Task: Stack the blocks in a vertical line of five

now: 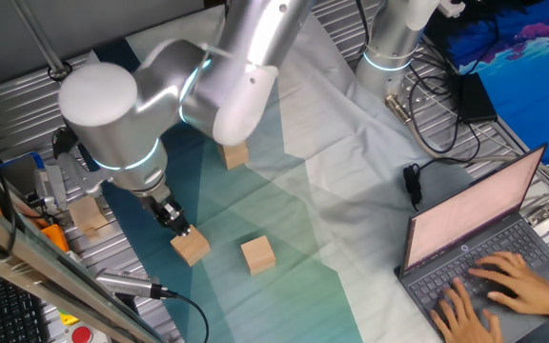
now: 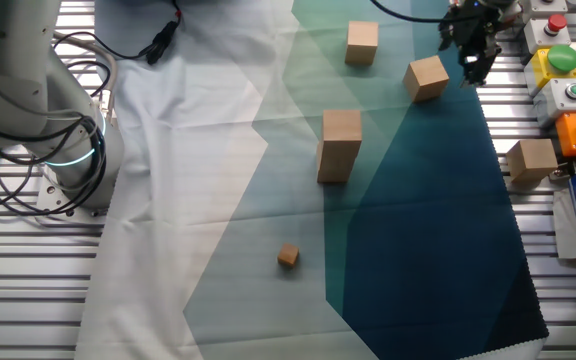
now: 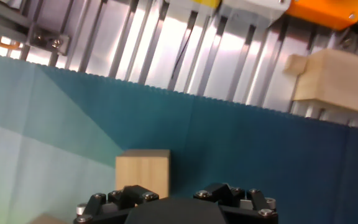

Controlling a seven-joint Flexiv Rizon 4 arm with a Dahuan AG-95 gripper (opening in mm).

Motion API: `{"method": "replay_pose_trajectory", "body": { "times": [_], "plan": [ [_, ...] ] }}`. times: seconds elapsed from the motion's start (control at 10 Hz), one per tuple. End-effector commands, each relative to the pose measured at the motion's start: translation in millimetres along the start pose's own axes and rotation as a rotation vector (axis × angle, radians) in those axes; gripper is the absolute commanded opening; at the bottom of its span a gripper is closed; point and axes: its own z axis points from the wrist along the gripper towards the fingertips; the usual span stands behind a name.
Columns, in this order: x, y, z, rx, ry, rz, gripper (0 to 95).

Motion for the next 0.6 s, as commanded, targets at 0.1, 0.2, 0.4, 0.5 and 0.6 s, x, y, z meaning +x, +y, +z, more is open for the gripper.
{"method": "replay_pose_trajectory", "body": {
  "times": [0.1, 0.2, 0.4, 0.5, 0.6],
  "plan": [
    [-1.8, 6.7, 11.0, -0.013, 0.000, 0.022, 76.0],
    [-2.3, 12.2, 16.8, -0.015, 0.000, 0.032, 76.0],
    [-2.6, 19.7, 24.6, -0.015, 0.002, 0.040, 76.0],
    [-2.5, 21.1, 26.2, -0.014, 0.002, 0.040, 76.0],
    [-2.5, 24.2, 30.6, -0.015, 0.001, 0.044, 76.0]
  ]
}}
